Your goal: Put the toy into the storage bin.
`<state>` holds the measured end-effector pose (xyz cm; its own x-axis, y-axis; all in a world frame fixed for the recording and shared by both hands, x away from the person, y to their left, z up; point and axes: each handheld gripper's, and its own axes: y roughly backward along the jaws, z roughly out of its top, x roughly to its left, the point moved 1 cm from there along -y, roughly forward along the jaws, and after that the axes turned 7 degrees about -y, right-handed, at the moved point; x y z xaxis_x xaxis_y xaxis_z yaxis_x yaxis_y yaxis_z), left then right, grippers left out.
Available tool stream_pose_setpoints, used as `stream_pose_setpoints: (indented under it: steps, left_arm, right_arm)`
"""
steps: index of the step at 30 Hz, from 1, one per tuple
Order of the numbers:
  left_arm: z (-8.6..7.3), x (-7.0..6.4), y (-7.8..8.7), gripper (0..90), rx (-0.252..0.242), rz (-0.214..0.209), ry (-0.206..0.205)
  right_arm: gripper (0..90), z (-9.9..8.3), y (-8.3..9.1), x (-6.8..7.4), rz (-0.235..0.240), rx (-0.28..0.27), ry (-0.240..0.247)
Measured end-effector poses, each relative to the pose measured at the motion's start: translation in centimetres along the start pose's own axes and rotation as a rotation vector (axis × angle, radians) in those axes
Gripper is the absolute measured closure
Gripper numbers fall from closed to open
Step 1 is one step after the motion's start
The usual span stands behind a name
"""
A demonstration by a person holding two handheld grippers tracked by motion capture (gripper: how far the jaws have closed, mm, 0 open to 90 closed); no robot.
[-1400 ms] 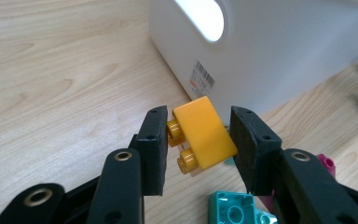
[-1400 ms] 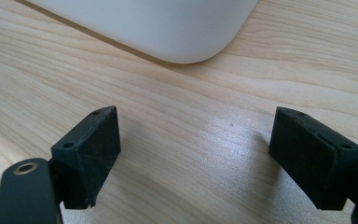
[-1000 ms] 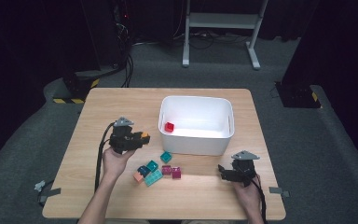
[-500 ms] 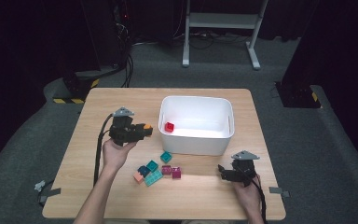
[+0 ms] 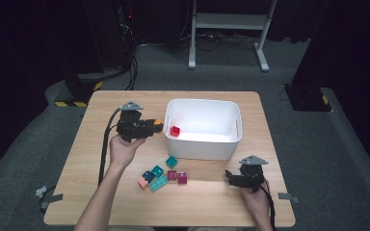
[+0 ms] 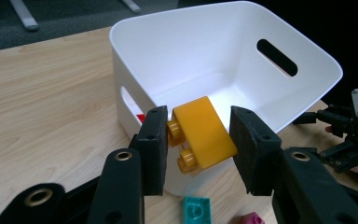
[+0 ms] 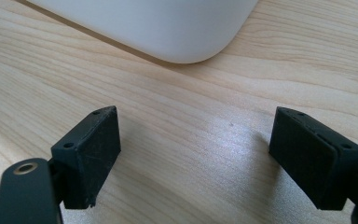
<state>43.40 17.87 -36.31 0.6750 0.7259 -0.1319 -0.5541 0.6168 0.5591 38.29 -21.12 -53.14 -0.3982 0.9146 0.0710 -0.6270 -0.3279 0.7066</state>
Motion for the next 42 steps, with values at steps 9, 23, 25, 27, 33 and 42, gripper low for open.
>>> stream_pose_setpoints:
  steps: [9,23,25,27,33,42]
  left_arm:
    - [1.5,-0.8,-1.1,58.2,-0.004,-0.017,-0.024]
    - [3.0,-2.3,-3.4,58.1,-0.001,-0.054,-0.045]
    - [3.1,-2.4,-3.8,58.1,0.007,-0.052,-0.054]
    - [3.1,-2.5,-4.2,58.1,0.010,-0.056,-0.051]
    - [3.3,-3.1,-5.1,57.9,0.020,-0.061,-0.066]
    - [3.4,-3.5,-6.5,57.5,0.038,-0.061,-0.076]
  right_arm:
    - [16.1,0.0,0.0,0.0,0.000,0.000,0.000]
    - [16.1,0.0,0.0,0.0,0.000,0.000,0.000]
    - [16.1,0.0,0.0,0.0,0.000,0.000,0.000]
    - [16.2,0.0,0.0,0.0,0.000,0.000,0.000]
    - [16.1,0.0,0.0,0.0,0.000,0.000,-0.001]
    - [16.1,0.0,0.0,0.0,0.001,0.000,-0.001]
